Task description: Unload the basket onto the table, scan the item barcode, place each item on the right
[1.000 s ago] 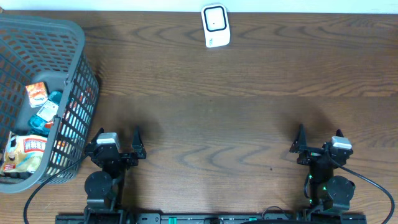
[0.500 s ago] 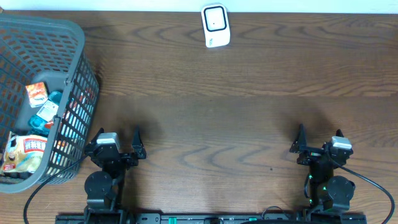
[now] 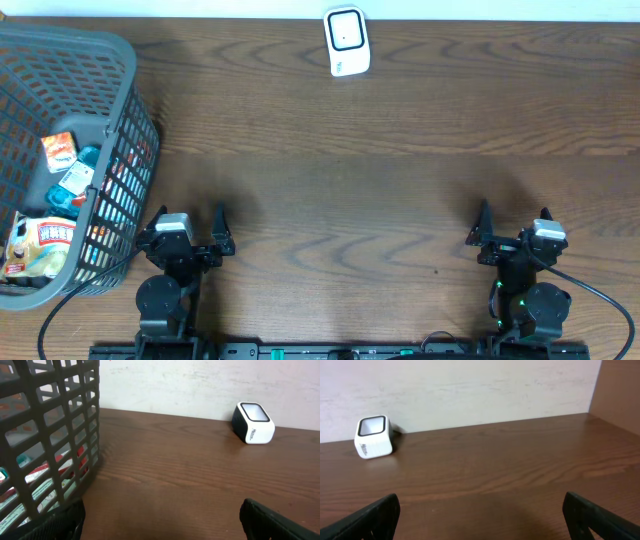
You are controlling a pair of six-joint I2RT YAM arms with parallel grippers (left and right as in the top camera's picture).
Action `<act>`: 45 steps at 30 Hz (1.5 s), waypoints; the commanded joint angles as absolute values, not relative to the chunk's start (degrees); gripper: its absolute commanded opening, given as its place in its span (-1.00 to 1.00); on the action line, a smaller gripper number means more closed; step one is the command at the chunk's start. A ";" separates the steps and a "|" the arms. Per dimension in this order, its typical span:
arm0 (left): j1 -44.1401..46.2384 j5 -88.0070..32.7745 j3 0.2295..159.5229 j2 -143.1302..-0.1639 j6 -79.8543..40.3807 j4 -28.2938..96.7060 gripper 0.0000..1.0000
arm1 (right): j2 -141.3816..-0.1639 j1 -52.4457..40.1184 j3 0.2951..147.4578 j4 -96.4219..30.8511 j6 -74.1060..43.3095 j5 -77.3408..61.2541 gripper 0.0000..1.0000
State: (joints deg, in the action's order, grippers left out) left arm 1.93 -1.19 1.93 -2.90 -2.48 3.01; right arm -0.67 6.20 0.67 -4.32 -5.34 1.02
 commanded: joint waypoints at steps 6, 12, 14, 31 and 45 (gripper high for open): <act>1.67 -0.45 0.23 -2.92 -1.32 3.84 0.97 | -0.38 6.70 0.30 -4.23 -4.40 0.71 0.98; 1.69 -0.95 0.58 -2.92 -1.34 3.86 0.97 | -0.38 6.70 0.30 -4.23 -4.40 0.71 0.99; 1.69 -1.10 1.41 -2.92 -1.56 4.64 0.97 | -0.38 6.70 0.30 -4.23 -4.40 0.71 0.99; 1.67 -1.06 25.61 -17.52 -1.54 19.09 0.97 | -0.38 6.70 0.30 -4.23 -4.40 0.71 0.98; 1.69 -1.37 47.31 -36.25 -1.50 35.22 0.97 | -0.38 6.70 0.30 -4.23 -4.40 0.71 0.99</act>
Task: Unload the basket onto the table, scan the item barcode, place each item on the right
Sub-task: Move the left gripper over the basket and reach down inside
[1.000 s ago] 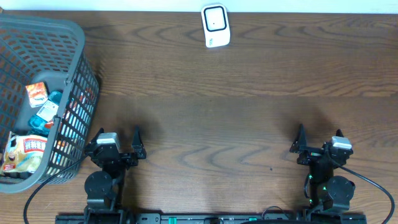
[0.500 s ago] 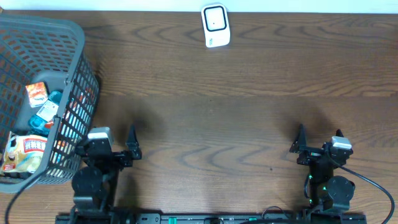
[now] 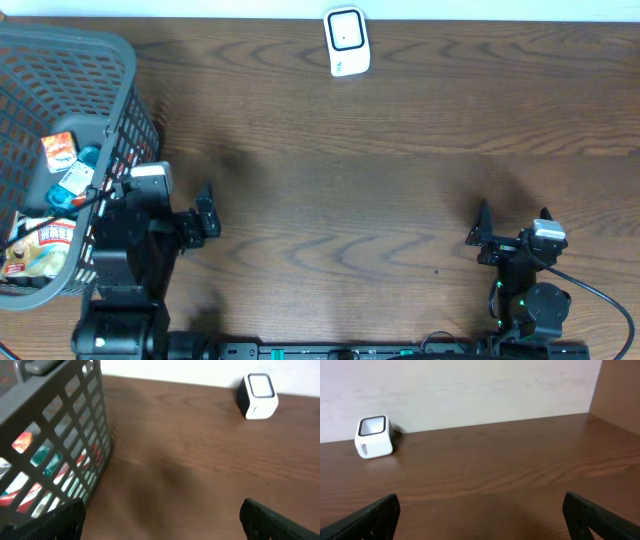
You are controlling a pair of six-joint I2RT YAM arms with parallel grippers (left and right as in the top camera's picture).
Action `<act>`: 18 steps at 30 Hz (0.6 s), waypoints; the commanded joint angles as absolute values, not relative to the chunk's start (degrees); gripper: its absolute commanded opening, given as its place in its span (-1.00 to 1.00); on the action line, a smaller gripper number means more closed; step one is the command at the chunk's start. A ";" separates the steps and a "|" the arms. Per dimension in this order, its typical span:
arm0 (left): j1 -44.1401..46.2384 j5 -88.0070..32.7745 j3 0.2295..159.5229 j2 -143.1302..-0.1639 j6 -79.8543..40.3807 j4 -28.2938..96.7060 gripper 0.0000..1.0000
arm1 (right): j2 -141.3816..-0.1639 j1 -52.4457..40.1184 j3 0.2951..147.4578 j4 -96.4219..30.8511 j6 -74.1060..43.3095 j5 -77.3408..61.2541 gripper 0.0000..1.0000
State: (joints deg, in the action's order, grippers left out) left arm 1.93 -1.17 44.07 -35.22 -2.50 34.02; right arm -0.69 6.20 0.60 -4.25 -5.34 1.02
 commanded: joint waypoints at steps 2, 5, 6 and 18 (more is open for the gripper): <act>1.69 -2.90 47.53 -36.32 -1.50 36.27 0.97 | -0.38 6.70 0.30 -4.23 -4.40 0.71 0.99; 1.69 -5.26 47.48 -36.45 -1.52 37.98 0.97 | -0.38 6.70 0.30 -4.23 -4.40 0.71 0.98; 1.69 -5.63 47.48 -36.45 -1.52 38.48 0.97 | -0.38 6.70 0.30 -4.23 -4.40 0.71 0.98; 1.67 -6.26 47.68 -37.69 -3.73 40.34 0.97 | -0.38 6.70 0.30 -4.23 -4.40 0.71 0.98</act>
